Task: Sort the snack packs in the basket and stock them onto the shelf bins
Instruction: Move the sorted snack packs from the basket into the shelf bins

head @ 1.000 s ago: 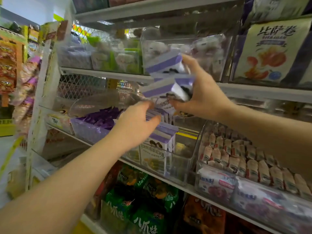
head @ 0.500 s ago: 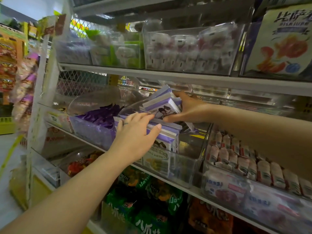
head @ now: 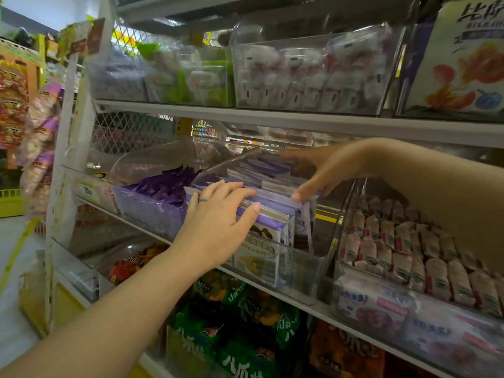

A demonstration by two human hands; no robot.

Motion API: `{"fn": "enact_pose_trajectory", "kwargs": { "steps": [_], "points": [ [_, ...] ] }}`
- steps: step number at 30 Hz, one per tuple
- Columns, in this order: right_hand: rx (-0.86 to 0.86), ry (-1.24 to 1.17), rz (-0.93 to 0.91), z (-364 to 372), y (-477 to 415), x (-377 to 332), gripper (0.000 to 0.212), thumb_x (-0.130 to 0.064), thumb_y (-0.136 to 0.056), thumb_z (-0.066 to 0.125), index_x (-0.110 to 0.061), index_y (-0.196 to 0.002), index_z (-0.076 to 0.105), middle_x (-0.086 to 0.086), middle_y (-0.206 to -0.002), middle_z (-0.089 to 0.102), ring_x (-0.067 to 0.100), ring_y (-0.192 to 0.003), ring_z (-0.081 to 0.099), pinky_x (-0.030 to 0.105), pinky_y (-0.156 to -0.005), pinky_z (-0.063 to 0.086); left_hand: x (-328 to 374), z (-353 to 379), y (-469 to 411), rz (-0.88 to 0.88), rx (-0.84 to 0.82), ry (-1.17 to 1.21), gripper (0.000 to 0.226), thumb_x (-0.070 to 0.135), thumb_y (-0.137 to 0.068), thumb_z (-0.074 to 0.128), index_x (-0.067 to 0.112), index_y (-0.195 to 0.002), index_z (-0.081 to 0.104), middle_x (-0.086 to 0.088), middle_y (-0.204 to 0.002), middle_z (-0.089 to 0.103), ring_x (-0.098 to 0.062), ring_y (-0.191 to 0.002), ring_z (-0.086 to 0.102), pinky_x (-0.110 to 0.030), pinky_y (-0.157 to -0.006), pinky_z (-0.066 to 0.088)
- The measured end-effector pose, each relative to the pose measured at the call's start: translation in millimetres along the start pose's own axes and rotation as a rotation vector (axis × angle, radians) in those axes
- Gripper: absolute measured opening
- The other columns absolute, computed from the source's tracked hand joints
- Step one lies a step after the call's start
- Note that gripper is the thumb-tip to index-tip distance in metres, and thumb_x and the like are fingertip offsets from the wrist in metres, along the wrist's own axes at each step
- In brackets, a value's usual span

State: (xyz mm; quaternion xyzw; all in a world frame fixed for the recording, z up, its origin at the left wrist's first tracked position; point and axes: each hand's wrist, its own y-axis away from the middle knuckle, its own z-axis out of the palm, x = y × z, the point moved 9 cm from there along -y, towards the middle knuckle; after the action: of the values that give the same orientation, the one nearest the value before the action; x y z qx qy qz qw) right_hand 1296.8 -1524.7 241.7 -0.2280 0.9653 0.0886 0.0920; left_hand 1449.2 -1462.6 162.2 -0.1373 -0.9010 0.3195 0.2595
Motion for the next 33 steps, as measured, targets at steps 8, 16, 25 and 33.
{"fn": "enact_pose_trajectory", "kwargs": {
  "steps": [8,16,25,33],
  "points": [
    [-0.073,0.317,-0.036,4,5,-8,0.1,-0.03,-0.074,0.08,-0.055,-0.144,0.012,-0.011,-0.157,0.018,0.015,-0.142,0.023,0.036,-0.112,0.032,1,-2,5,0.028,0.031,0.005,0.054,0.058,-0.09,0.022,0.04,-0.136,0.042,0.018,-0.145,0.037,-0.007,-0.142,0.015,-0.048,-0.117,0.014],
    [0.13,0.544,-0.042,18,-31,-3,0.114,-0.029,-0.071,0.084,-0.033,-0.152,0.004,-0.002,-0.155,0.029,0.02,-0.137,0.034,0.029,-0.106,0.03,0,0,7,0.033,0.036,0.025,0.051,0.057,-0.092,0.024,0.041,-0.137,0.04,0.02,-0.145,0.036,-0.005,-0.142,0.012,-0.048,-0.117,0.013],
    [0.07,0.458,0.129,-5,-6,6,0.115,-0.05,-0.066,0.082,-0.035,-0.151,0.006,-0.005,-0.158,0.021,0.021,-0.142,0.028,0.036,-0.113,0.031,0,0,9,0.04,0.03,0.024,0.049,0.054,-0.093,0.026,0.04,-0.139,0.038,0.018,-0.146,0.035,-0.005,-0.142,0.012,-0.048,-0.117,0.013],
    [0.497,0.755,-0.154,22,59,-67,0.06,-0.015,-0.085,0.058,-0.038,-0.138,0.041,-0.006,-0.135,0.05,0.02,-0.12,0.051,0.041,-0.09,0.05,-2,-12,32,0.057,0.155,0.057,0.053,0.046,-0.098,0.037,0.034,-0.148,0.025,0.011,-0.154,0.024,-0.008,-0.144,0.009,-0.043,-0.119,0.014]
  ]
}}
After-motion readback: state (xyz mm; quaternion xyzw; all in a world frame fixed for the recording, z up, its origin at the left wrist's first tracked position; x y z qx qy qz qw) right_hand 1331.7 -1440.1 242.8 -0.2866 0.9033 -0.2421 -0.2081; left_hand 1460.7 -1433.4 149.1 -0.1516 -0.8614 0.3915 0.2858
